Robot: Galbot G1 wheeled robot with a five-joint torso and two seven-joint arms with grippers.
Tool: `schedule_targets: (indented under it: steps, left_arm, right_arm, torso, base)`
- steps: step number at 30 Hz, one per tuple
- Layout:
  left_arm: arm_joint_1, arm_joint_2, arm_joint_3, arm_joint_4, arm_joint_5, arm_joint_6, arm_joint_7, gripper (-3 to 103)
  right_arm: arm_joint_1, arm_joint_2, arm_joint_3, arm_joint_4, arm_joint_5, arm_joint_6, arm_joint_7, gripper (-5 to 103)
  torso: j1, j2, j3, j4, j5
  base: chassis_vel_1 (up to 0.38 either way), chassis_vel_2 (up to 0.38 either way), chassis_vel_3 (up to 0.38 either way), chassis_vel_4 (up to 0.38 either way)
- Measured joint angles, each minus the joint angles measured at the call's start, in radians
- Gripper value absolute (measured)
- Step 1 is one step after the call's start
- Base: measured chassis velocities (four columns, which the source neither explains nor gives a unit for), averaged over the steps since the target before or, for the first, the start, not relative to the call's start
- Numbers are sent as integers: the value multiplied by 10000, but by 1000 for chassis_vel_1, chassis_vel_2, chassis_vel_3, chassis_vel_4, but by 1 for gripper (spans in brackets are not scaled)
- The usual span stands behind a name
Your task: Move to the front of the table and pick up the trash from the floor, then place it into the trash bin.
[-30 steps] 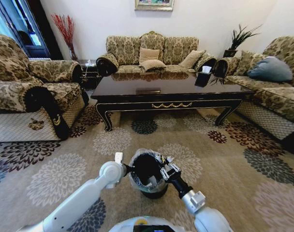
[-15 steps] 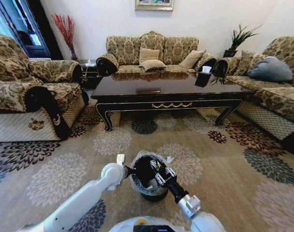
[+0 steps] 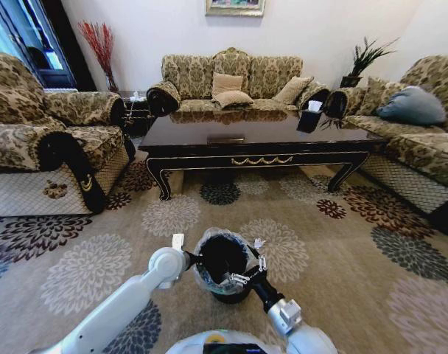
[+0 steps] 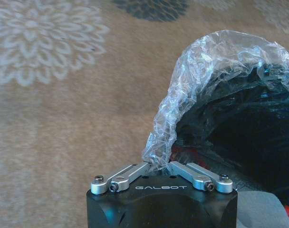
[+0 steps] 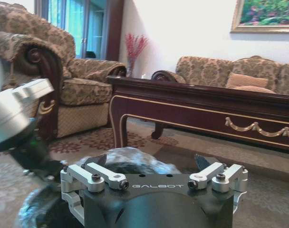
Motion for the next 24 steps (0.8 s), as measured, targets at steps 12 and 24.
schedule_targets:
  steps: [12, 24]
  left_arm:
    - [279, 777, -1522, 370, -346, 3, 244, 0]
    - [864, 1039, -2960, 782, -482, 4, 199, 0]
  right_arm:
    - [682, -362, 436, -423, 1025, -221, 444, 100]
    - [2211, -793, 536, -3085, 2211, -633, 789, 100]
  torso:
    - [0, 0, 0, -2, -1]
    - [1, -2, 1, -1, 0]
  base:
    - [0, 0, 0, 0]
    - [0, 0, 0, 0]
